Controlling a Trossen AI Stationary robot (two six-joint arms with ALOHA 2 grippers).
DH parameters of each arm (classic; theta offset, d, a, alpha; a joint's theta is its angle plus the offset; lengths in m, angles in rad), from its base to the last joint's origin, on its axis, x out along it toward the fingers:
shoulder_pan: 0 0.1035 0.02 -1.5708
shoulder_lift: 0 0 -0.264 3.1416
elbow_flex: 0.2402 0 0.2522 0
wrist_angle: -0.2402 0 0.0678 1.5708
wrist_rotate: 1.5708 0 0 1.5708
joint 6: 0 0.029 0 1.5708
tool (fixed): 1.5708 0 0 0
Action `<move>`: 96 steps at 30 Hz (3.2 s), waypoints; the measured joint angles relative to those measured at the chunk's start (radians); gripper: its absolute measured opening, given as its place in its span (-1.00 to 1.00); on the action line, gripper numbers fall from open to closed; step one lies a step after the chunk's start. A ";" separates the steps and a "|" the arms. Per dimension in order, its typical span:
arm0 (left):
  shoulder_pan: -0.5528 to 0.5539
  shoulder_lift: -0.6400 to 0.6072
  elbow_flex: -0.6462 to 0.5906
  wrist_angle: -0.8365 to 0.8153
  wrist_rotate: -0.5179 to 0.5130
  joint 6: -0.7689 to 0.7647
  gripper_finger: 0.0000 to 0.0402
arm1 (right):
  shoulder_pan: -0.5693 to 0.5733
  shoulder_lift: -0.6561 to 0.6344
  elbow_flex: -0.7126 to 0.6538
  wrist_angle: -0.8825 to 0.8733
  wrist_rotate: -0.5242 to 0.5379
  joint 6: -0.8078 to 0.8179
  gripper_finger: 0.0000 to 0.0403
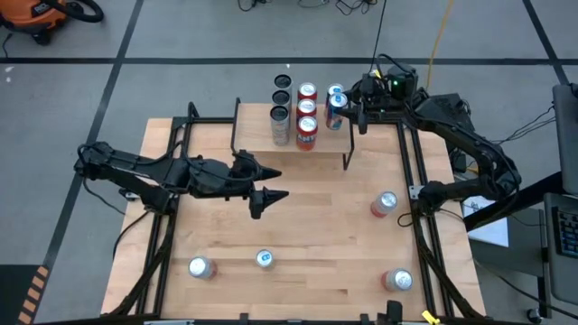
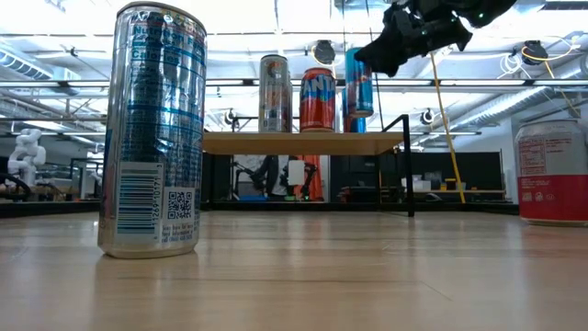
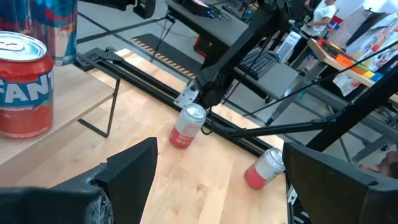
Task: Place canned beverage on shelf
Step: Put the right blue soda can aligned with the other blue soda can on the shelf
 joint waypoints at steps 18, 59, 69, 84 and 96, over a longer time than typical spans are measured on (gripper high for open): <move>-0.003 0.000 0.000 -0.004 0.003 -0.003 0.74 | 0.000 0.069 -0.001 -0.025 0.001 -0.009 0.08; -0.005 0.000 0.000 -0.041 0.007 0.003 0.74 | -0.024 0.089 -0.002 -0.085 -0.001 -0.023 0.08; -0.005 0.000 0.000 -0.042 0.007 0.003 0.74 | -0.010 0.089 -0.002 -0.079 -0.001 -0.019 0.16; -0.005 0.000 0.001 -0.045 0.007 0.003 0.74 | -0.011 0.089 -0.002 -0.079 -0.001 -0.021 0.18; -0.005 0.000 0.002 -0.047 -0.001 0.025 0.74 | -0.011 0.089 -0.002 -0.080 -0.002 -0.029 0.19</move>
